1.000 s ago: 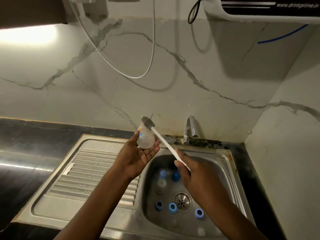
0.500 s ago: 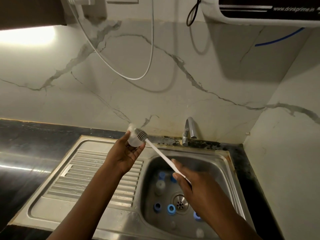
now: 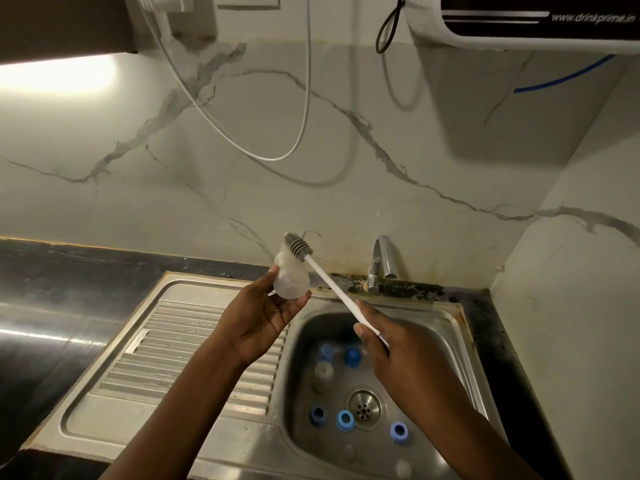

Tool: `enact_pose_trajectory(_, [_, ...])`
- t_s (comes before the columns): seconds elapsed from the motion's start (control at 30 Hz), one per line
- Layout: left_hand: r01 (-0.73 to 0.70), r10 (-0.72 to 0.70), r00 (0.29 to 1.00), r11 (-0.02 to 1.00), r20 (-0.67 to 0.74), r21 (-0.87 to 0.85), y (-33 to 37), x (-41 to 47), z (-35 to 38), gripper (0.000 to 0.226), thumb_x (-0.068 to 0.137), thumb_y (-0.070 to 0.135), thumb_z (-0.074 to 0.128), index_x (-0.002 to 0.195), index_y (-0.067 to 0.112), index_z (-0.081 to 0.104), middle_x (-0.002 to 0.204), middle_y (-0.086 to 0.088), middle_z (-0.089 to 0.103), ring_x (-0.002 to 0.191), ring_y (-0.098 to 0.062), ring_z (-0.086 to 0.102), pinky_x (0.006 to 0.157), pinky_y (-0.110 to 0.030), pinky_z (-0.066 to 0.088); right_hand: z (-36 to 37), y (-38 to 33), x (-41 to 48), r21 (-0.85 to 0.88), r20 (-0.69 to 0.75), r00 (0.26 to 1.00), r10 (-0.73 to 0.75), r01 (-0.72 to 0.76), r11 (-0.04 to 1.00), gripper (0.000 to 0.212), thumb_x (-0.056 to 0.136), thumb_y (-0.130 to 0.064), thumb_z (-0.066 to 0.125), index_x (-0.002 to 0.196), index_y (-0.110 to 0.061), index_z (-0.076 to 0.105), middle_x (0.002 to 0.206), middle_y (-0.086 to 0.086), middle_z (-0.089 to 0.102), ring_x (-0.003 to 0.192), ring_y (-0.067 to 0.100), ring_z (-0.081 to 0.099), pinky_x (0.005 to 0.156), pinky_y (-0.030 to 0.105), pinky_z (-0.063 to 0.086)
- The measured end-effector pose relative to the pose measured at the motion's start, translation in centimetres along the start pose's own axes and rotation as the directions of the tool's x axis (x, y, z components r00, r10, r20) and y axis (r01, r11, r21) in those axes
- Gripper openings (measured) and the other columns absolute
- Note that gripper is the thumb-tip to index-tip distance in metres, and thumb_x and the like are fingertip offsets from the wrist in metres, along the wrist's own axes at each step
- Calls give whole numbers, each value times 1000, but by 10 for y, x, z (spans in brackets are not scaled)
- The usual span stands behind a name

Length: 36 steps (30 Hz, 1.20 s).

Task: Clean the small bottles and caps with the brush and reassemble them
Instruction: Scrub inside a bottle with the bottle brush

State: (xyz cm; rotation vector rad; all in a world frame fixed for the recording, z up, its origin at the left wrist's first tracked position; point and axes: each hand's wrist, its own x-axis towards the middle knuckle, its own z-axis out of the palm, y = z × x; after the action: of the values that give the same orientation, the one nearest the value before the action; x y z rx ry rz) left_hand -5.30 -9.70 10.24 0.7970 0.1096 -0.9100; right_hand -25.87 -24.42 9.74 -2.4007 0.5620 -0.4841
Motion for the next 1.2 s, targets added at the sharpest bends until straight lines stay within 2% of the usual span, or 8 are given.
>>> enact_pose_trajectory(0.13, [18,-18,1000,1000,9,11,2,0,-2,63,91,22,74,145,-2,52,139,-32,61,121,-46,68,95,-56,59,-3,-7,4,-12,12,1000,-14,14,1000,49,105,-45,50,153,-41,44,102,-6,75,78,1,66,72,10,55])
enact_pose_trajectory(0.23, [-1,2,1000,999,-18,51,5,1,-2,69,84,28,83,141,0,56,137,-29,61,117,-45,70,91,-52,62,-4,-11,1,-25,43,999,-23,24,999,49,105,-46,48,154,-42,42,113,-5,75,89,4,69,80,16,58])
enact_pose_trajectory(0.4, [-61,61,995,998,-80,3,16,6,-5,62,87,22,79,139,-4,57,131,-28,66,108,-41,74,84,-51,65,-2,-12,-14,7,166,986,24,-26,1000,51,105,-53,39,155,-53,29,74,-19,57,69,-1,63,62,13,50])
enact_pose_trajectory(0.6, [-43,36,997,993,-63,-113,21,11,-9,56,100,24,67,146,-4,52,141,-27,62,124,-43,66,86,-49,64,-4,-10,-25,1,154,988,19,-19,1000,53,98,-63,29,151,-61,24,88,-15,64,76,0,66,74,15,56])
enact_pose_trajectory(0.7, [-29,27,999,989,-17,-145,12,5,-2,56,100,22,67,147,-2,51,133,-26,66,119,-41,69,92,-51,61,-2,-9,-21,10,129,991,33,-34,999,49,99,-63,31,146,-63,20,77,-13,62,70,3,65,65,17,54])
enact_pose_trajectory(0.87, [40,-28,996,987,79,-154,-5,-9,7,46,102,22,63,141,0,53,128,-30,68,113,-44,71,94,-52,59,0,-3,-6,23,62,998,10,-12,1000,48,105,-47,49,152,-47,41,99,-17,68,82,-3,67,74,11,55])
enact_pose_trajectory(1.0, [85,-74,993,989,91,-119,-18,-14,7,47,102,24,63,143,4,50,121,-33,68,111,-42,70,94,-52,58,-2,-4,3,26,5,1000,16,-16,1000,47,105,-45,52,151,-39,49,106,-13,70,79,-11,59,69,2,48])
enact_pose_trajectory(1.2, [-27,28,1000,994,10,-110,-6,-7,3,51,98,22,69,142,1,52,130,-29,63,111,-40,70,92,-50,61,-6,-11,2,24,11,1000,-9,9,1000,47,105,-44,52,152,-39,47,100,-12,70,80,-7,63,71,3,49])
